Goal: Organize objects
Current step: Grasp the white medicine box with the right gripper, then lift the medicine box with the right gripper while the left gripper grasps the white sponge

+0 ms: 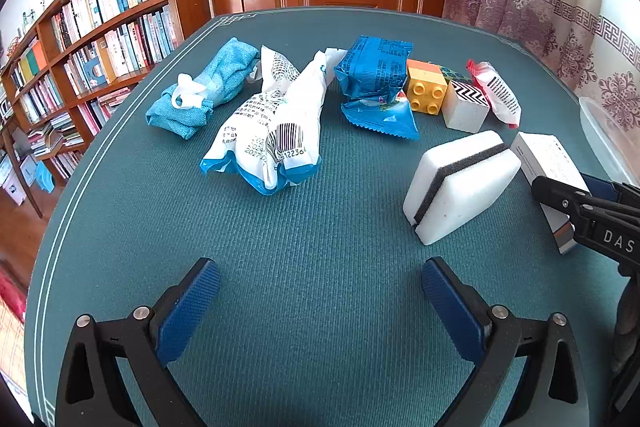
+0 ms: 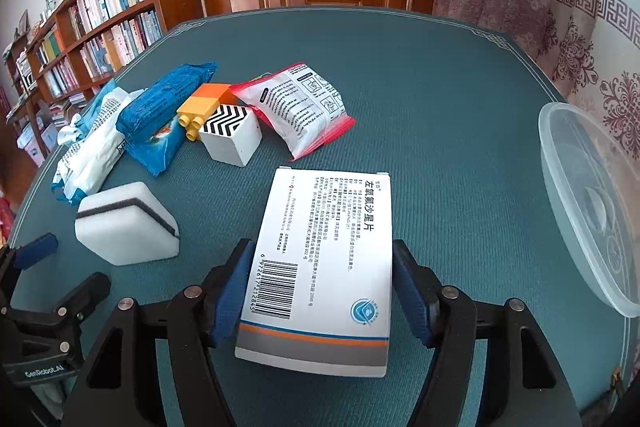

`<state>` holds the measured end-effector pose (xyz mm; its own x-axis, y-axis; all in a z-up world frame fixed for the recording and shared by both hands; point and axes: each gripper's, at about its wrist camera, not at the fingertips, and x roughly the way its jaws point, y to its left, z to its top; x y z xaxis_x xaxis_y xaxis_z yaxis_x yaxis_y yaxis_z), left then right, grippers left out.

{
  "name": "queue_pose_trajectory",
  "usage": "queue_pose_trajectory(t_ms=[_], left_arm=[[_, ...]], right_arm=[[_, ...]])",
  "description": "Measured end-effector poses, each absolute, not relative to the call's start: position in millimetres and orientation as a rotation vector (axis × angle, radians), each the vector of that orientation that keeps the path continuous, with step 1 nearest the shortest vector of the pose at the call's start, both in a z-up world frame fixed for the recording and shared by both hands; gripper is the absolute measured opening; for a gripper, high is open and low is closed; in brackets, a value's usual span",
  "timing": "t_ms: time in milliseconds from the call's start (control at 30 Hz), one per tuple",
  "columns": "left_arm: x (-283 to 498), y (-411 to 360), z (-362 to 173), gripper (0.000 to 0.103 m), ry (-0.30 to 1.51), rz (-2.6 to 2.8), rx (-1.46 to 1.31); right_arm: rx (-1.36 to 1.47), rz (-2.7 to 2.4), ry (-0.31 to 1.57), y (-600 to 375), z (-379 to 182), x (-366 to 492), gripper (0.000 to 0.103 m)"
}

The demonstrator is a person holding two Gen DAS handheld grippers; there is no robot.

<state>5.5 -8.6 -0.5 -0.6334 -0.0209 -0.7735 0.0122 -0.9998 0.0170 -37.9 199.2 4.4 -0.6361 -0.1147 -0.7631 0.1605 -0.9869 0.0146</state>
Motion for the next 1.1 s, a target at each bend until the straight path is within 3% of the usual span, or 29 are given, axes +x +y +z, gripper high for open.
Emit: queue_pose_trajectory(t_ms=[300, 533, 1100], left_arm=[[14.0, 4.3, 0.8, 0.103, -0.045, -2.916, 1.369], [14.9, 12.6, 12.9, 0.103, 0.129, -2.961, 1.369], [-27.8, 46.1, 19.1, 0.102, 0.231, -2.84, 1.39]], right_arm=[[1.216, -2.77, 0.11, 219.5, 0.5, -9.9, 0.064], [1.217, -2.768, 0.1, 222.0, 1.1, -9.9, 0.064], [1.196, -2.751, 0.02, 227.9, 1.4, -7.5, 0.064]])
